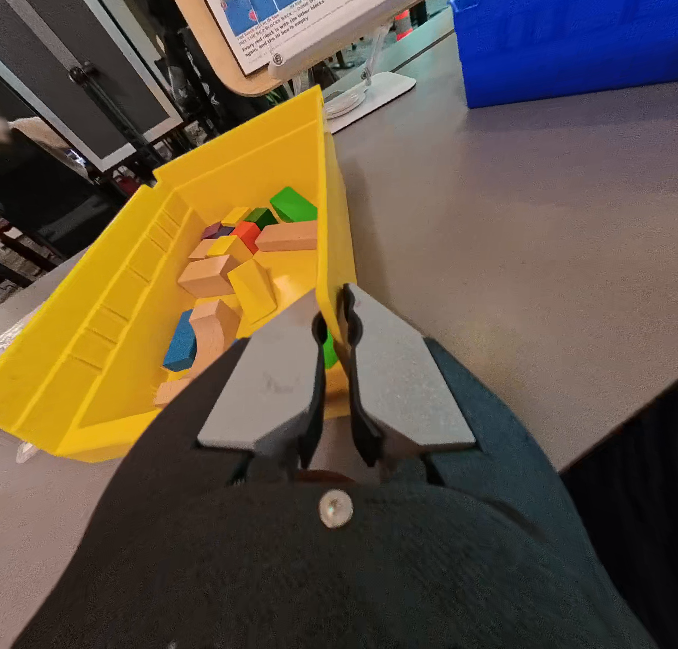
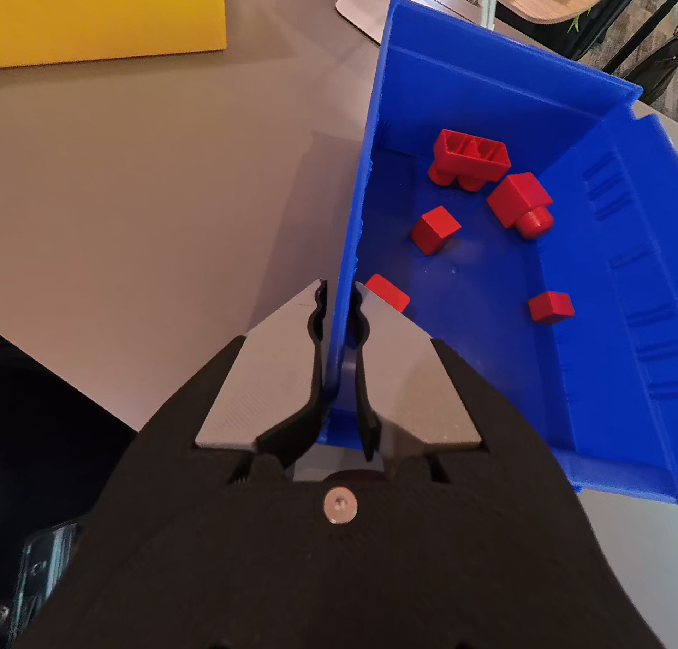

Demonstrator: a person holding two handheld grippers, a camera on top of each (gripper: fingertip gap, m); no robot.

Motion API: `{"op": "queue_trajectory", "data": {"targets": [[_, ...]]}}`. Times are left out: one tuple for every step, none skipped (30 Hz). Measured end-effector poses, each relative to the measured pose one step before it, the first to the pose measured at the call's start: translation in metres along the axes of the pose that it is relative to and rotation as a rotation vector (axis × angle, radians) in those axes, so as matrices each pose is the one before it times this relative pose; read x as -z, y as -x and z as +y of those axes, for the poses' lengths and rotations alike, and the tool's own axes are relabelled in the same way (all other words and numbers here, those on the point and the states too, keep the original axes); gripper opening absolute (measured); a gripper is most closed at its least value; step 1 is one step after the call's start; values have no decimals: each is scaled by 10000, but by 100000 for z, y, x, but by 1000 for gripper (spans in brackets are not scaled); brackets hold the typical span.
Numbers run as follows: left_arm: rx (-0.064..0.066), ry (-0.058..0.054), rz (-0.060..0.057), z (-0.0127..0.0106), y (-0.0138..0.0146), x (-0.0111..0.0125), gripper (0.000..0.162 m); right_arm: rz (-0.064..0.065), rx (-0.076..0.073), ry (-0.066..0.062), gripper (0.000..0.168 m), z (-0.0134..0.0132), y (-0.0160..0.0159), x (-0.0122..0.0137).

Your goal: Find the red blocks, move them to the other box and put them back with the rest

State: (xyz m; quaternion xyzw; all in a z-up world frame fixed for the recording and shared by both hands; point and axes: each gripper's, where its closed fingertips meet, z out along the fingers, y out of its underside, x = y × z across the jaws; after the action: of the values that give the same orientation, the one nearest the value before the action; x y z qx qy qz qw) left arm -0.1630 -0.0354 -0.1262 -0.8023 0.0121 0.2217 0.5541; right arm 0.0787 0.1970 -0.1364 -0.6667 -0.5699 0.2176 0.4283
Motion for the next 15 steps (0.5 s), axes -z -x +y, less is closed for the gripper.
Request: {"op": "queue_trajectory", "data": {"targets": [[-6, 18, -1, -80, -45, -142, 3, -90, 22, -9, 12, -110, 290, -106], [22, -10, -37, -20, -57, -81, 3, -71, 53, -10, 13, -129, 297, -116], [11, -7, -8, -25, -127, 47, 3, -52, 53, -17, 14, -121, 238, -123], [21, 6, 59, -49, -169, 93, 2, 0, 38, -17, 15, -97, 126, -104], [49, 18, 93, -32, -211, 140, 2, 77, 51, -18, 14, -75, -37, -85], [-26, 36, 71, -4, -190, 198, 2, 134, 45, -30, 12, -32, -150, -70], [-31, 26, 93, 14, -225, 257, 2, 130, 28, -41, 10, -26, -183, -45], [-9, 13, 117, 10, -252, 359, 2, 103, 34, -37, 8, -10, -168, -17], [-40, 23, 106, 18, -230, 391, 2, 119, 23, -21, 7, 30, -209, 11], [-48, 43, 110, 37, -278, 396, 2, 143, 28, -29, 4, 37, -274, 22], [-58, 54, 123, -2, -310, 363, 2, 73, -1, -38, 2, 26, -221, 42], [-69, 56, 108, -33, -363, 358, 2, -6, -37, -66, 2, -56, -145, 82], [-73, 44, 86, -67, -448, 307, 2, 78, -26, -166, 2, -260, -255, 179], [-48, 30, 64, -149, -481, 74, 2, 143, -29, -262, 2, -487, -375, 301], [-60, 36, 29, -224, -586, -10, 3, 158, -22, -227, 2, -586, -478, 355]]}}
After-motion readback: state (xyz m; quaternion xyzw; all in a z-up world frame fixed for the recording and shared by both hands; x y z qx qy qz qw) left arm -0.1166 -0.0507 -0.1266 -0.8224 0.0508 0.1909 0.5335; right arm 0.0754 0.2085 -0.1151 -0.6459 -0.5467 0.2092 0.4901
